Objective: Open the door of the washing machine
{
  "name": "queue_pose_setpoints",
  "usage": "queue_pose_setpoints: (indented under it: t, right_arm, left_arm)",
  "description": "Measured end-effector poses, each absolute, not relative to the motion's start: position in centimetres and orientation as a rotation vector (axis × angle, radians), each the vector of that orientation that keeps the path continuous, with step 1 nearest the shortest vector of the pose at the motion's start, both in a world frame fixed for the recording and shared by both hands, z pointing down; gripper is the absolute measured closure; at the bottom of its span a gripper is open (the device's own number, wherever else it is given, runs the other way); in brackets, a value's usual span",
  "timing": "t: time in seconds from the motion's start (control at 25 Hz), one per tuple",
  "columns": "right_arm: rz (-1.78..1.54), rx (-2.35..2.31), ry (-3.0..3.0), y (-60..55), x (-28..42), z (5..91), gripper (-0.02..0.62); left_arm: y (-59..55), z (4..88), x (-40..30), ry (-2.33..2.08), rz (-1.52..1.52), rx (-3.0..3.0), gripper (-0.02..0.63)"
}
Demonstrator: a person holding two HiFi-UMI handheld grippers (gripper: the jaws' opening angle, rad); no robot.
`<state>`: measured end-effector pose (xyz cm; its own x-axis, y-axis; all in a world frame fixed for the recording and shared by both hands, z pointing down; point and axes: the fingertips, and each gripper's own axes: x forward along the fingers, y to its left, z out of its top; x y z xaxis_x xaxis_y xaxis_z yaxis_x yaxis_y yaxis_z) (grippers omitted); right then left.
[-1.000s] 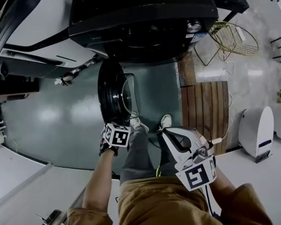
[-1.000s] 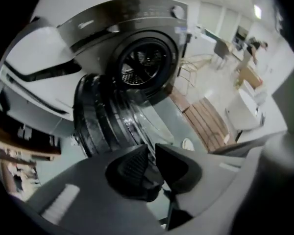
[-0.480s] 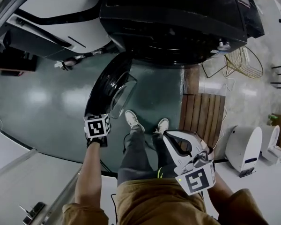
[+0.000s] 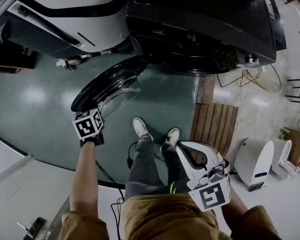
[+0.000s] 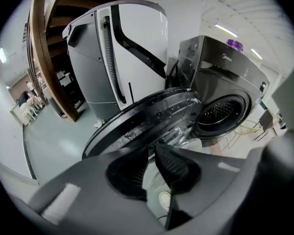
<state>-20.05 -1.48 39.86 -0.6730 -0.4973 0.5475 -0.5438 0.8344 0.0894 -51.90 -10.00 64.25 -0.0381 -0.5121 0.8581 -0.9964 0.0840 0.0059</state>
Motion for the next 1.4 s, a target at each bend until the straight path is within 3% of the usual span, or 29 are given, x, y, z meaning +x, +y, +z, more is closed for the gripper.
queue_pose_setpoints:
  t: [0.68, 1.4]
  right_arm:
    - [0.156, 0.838, -2.388, -5.7, -23.9, 40.6, 0.592]
    - [0.095, 0.925, -2.384, -8.1, -23.7, 36.2, 0.592]
  left_arm:
    - [-20.1, 63.5, -57.7, -1.761, 0.754, 1.576, 0.499]
    - [-18.5, 62.5, -57.3, -1.740, 0.817, 1.622, 0.520]
